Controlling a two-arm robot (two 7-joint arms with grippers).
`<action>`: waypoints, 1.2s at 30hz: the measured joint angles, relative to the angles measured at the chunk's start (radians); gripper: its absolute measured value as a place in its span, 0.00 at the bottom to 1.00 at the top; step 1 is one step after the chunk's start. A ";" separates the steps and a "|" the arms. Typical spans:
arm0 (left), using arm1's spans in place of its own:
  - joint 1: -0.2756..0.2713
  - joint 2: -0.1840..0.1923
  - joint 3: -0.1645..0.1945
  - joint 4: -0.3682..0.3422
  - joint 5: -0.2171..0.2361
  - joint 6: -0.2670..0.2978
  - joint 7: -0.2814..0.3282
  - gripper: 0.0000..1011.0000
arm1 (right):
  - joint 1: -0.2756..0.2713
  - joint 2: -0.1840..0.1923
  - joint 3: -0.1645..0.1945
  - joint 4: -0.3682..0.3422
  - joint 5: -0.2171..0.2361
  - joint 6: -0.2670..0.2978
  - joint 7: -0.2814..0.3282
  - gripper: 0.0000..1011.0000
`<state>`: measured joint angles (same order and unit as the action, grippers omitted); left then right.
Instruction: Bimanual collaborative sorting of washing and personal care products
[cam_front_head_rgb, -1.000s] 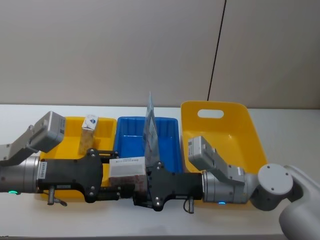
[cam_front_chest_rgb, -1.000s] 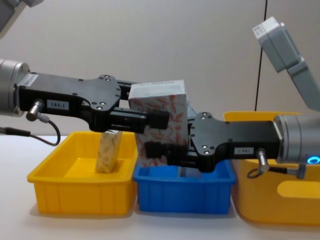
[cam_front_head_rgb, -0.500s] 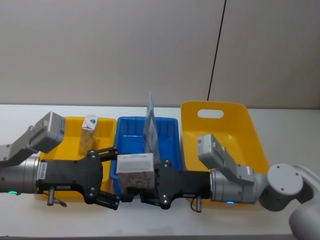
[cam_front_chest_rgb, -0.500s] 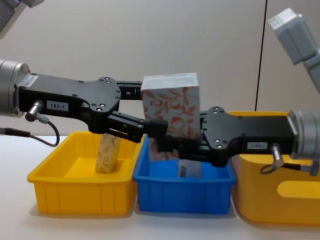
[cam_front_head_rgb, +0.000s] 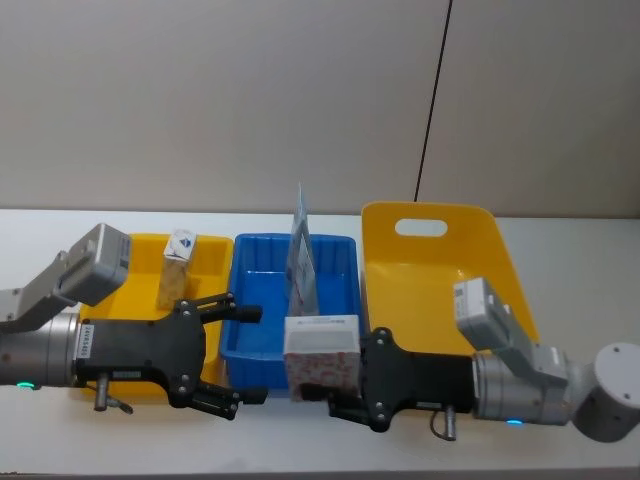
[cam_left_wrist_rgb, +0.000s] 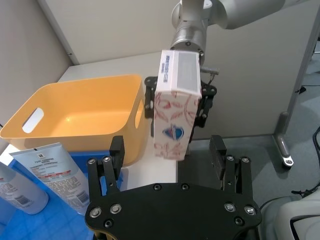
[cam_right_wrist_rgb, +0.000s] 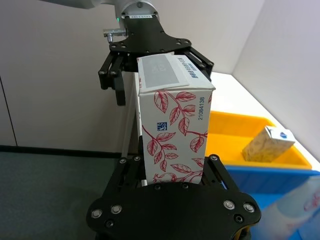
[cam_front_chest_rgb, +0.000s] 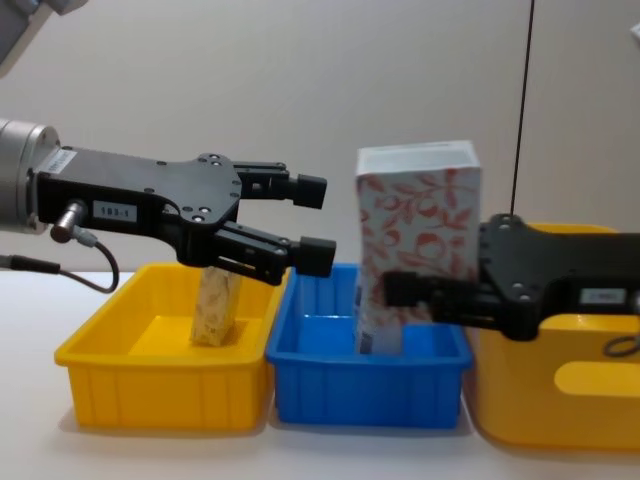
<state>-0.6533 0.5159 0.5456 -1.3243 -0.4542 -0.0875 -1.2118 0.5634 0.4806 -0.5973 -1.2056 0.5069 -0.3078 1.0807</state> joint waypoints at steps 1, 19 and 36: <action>0.000 0.000 0.000 0.000 0.000 0.000 0.000 0.99 | -0.004 0.006 0.002 -0.005 0.002 0.002 -0.002 0.37; 0.000 0.000 0.000 0.000 0.000 0.000 0.000 0.99 | -0.077 0.101 0.073 -0.090 0.032 0.031 -0.123 0.37; 0.000 0.000 0.000 0.000 0.000 0.000 0.000 0.99 | -0.088 0.096 0.140 -0.061 -0.009 0.047 -0.313 0.37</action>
<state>-0.6533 0.5158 0.5457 -1.3243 -0.4543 -0.0875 -1.2118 0.4755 0.5767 -0.4577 -1.2667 0.4982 -0.2605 0.7681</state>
